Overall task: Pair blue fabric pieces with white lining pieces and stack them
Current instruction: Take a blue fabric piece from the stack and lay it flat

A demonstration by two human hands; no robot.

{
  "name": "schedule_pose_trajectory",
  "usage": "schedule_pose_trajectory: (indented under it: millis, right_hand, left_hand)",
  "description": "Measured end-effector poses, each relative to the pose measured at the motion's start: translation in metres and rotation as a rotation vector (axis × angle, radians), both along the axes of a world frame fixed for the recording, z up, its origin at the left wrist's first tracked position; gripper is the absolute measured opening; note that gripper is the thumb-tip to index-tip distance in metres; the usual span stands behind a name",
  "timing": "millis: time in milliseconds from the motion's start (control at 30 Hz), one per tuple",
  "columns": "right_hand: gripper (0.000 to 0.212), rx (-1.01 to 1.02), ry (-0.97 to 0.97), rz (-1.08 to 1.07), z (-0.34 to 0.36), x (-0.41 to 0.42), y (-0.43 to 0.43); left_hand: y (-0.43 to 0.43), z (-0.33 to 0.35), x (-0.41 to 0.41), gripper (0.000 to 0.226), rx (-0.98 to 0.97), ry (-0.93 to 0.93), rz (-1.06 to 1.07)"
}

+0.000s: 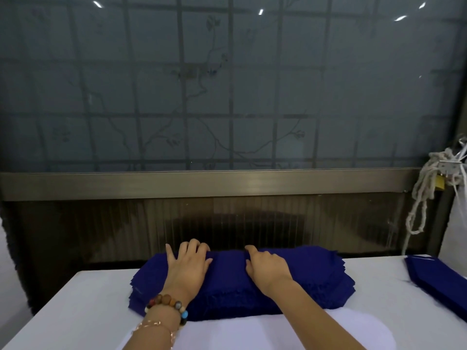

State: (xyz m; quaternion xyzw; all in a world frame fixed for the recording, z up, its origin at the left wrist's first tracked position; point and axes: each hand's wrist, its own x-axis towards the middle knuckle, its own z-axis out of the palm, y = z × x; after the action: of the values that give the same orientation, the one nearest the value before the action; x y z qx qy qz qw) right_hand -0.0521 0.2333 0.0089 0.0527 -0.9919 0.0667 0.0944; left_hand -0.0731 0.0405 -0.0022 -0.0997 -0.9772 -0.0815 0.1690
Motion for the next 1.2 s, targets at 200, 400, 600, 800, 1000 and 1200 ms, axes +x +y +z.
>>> schedule_pose_trajectory:
  millis: [200, 400, 600, 800, 1000, 1200]
  right_hand:
    - [0.044, -0.05, -0.069, 0.074, 0.01, 0.001, 0.004]
    - [0.054, -0.085, -0.038, 0.144, 0.011, 0.001, 0.009]
    - [0.04, -0.108, 0.007, 0.165, 0.004, 0.001, 0.013]
    - [0.032, -0.245, 0.038, 0.158, -0.003, 0.0, 0.017]
    - [0.022, -0.633, -0.133, 0.074, 0.004, -0.006, 0.029]
    - [0.023, -0.65, -0.147, 0.006, 0.003, -0.011, 0.027]
  left_hand:
    - [0.005, 0.0, 0.005, 0.019, 0.004, 0.093, -0.011]
    - [0.004, -0.003, 0.012, 0.003, 0.06, 0.197, 0.021]
    - [0.006, -0.001, 0.016, 0.009, -0.039, 0.227, 0.071]
    - [0.007, 0.007, 0.026, 0.026, -0.175, 0.375, 0.016]
    - [-0.021, 0.012, 0.026, 0.016, -0.131, 0.367, -0.041]
    - [-0.073, 0.006, 0.026, 0.006, 0.241, 0.231, -0.046]
